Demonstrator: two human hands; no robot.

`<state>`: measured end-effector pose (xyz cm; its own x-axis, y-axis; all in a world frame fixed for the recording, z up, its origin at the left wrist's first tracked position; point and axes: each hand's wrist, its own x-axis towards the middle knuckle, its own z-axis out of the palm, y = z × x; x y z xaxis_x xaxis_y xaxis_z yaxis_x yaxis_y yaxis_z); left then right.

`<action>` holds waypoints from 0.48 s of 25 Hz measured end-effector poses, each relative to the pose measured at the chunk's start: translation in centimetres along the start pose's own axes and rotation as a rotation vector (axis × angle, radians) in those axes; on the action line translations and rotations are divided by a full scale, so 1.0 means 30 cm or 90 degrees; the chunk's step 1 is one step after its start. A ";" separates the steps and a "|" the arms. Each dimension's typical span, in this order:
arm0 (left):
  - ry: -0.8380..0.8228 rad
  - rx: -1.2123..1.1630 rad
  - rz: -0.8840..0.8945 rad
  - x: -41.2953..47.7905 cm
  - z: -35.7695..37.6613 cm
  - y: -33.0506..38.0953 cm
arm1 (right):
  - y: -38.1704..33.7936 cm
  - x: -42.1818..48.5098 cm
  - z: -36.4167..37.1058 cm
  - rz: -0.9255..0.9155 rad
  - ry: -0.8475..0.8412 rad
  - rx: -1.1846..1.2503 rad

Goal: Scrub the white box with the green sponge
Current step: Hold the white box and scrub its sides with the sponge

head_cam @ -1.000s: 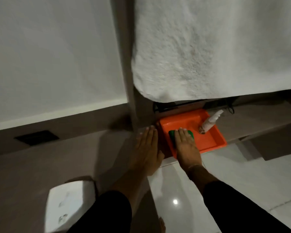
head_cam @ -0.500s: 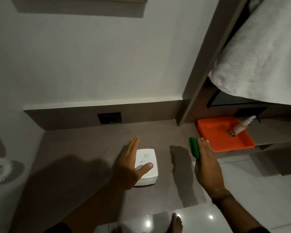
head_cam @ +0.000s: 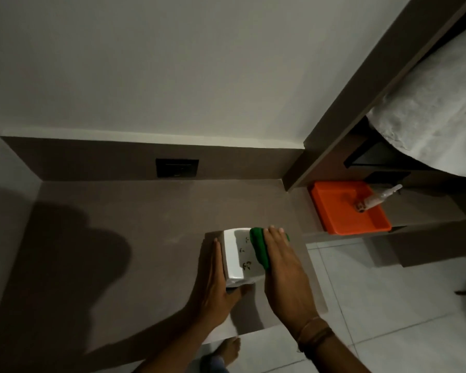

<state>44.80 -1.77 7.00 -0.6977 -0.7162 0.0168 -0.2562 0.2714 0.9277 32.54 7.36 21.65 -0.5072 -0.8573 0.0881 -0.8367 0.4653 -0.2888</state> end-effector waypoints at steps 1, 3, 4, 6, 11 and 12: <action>0.017 0.014 0.019 0.010 0.009 -0.010 | -0.010 0.017 0.004 -0.006 -0.021 -0.001; 0.031 0.036 0.061 0.026 0.015 -0.034 | -0.017 0.050 0.015 -0.006 -0.060 0.001; 0.042 0.035 0.056 0.026 0.025 -0.049 | -0.010 0.067 0.022 0.001 -0.068 -0.003; 0.055 0.028 0.035 0.022 0.044 -0.080 | 0.023 0.099 0.043 0.028 -0.068 -0.011; 0.065 0.085 0.024 0.008 0.079 -0.133 | 0.011 0.132 0.058 0.023 -0.120 -0.039; 0.072 0.099 0.042 0.009 0.073 -0.125 | -0.007 0.133 0.067 -0.002 -0.140 -0.057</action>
<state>44.10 -1.57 2.72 -0.6396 -0.7583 0.1261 -0.3184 0.4106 0.8544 31.12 3.40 20.13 -0.4560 -0.8813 -0.1244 -0.8578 0.4724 -0.2024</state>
